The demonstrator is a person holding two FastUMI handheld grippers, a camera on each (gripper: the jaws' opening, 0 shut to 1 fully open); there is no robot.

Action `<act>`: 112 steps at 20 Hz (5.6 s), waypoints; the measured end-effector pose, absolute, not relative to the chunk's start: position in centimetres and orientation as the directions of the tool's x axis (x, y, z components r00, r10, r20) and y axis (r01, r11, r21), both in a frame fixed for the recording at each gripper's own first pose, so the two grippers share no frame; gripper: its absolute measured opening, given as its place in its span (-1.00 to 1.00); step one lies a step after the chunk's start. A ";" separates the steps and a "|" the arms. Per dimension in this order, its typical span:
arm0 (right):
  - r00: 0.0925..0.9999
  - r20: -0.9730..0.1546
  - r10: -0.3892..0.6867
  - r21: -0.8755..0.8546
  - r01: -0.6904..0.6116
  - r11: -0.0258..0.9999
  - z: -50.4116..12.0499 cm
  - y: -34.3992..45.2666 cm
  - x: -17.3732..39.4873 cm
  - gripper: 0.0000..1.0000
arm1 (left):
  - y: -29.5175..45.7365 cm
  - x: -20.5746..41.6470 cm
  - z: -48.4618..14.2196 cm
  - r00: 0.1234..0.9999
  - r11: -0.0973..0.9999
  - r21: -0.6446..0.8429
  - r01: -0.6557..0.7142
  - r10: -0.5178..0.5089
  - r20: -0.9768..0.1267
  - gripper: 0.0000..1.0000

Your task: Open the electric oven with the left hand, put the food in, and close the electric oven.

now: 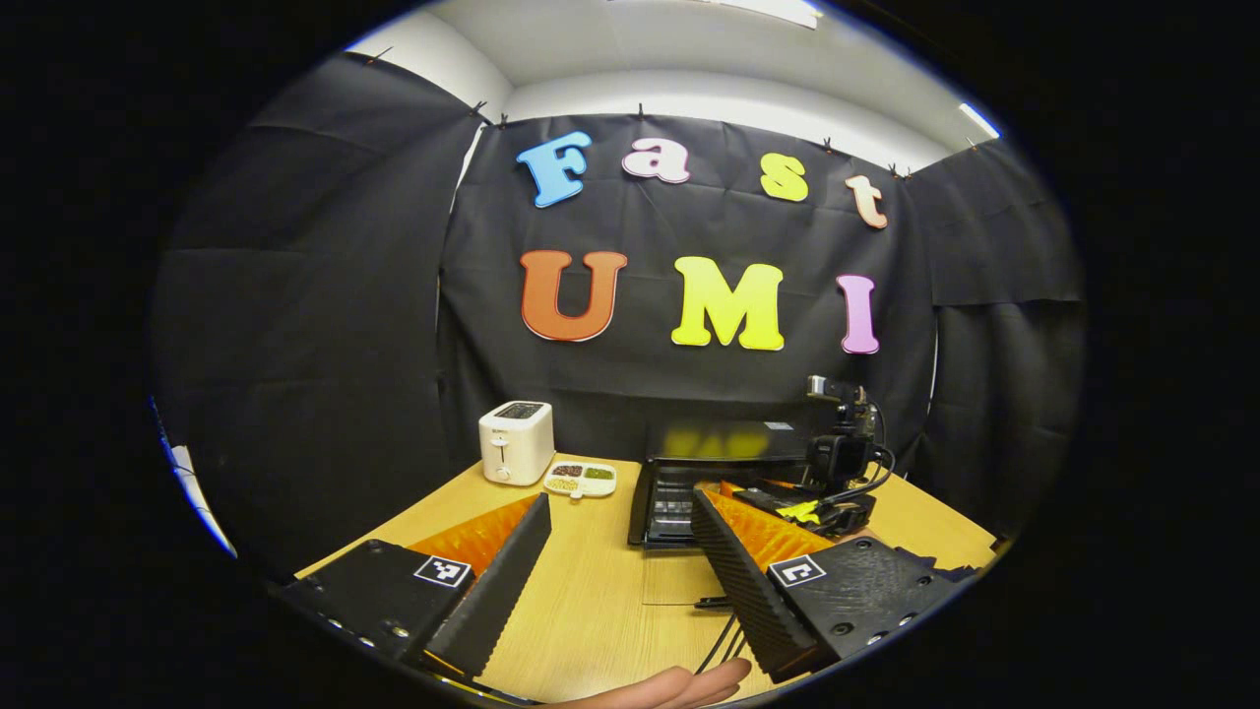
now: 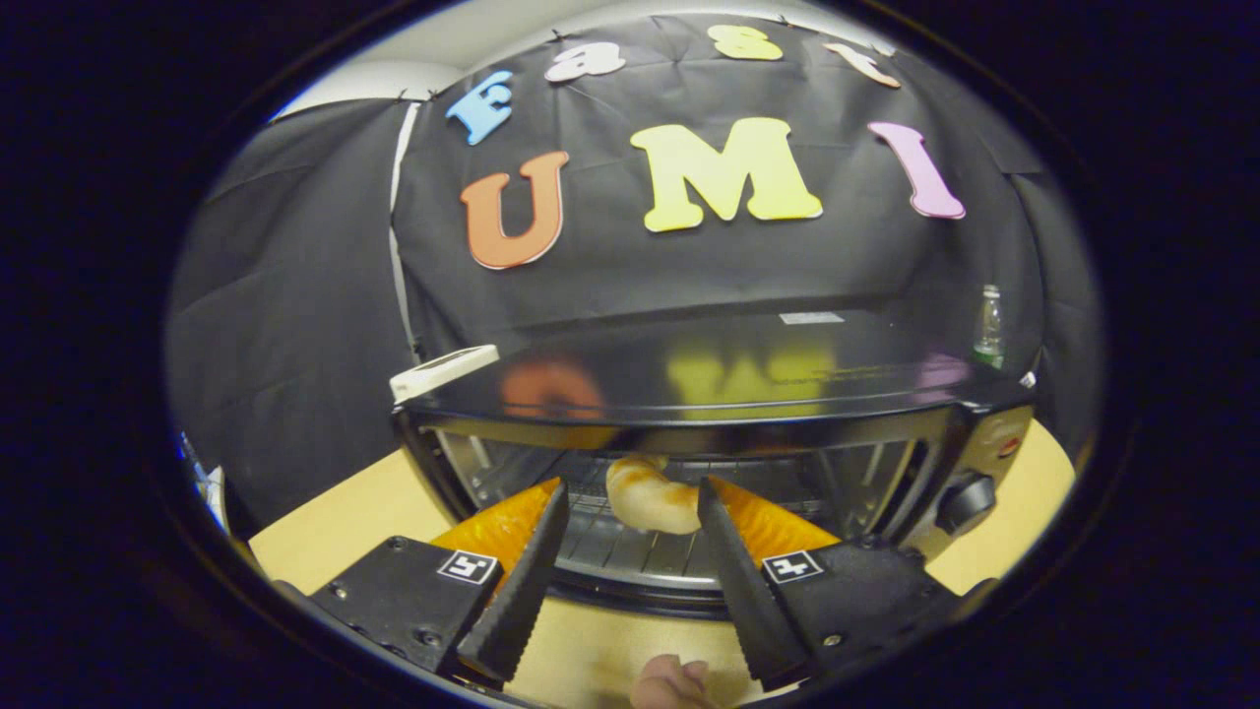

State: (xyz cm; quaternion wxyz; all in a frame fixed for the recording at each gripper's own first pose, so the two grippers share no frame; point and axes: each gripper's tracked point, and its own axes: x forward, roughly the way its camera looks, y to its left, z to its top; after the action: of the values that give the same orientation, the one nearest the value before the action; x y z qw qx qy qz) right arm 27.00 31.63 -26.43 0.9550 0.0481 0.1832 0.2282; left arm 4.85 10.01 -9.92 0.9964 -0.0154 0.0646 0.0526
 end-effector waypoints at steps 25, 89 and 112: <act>0.974 0.043 0.224 0.114 -0.228 0.967 -2.6 6.7 5.9 0.95 | -4.7 7.9 -29.3 0.813 0.992 -0.035 0.125 -0.123 -0.569 0.89; 0.989 -0.030 0.144 0.168 -0.137 0.976 -7.5 -0.2 -1.5 0.93 | -2.5 13.3 -10.2 0.968 0.995 -0.070 0.074 -0.089 -0.235 0.88; 0.989 -0.036 0.147 0.142 -0.140 0.980 -6.5 0.6 -3.0 0.93 | -3.9 -3.5 -4.2 1.000 0.997 0.075 0.016 -0.018 0.022 0.87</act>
State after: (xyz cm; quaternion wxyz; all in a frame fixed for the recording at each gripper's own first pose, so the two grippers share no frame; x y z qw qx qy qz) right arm -2.96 0.58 -6.49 0.9947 0.0695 0.0231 0.0721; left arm -3.49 -3.86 -4.20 0.9992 0.0373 -0.0115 -0.0085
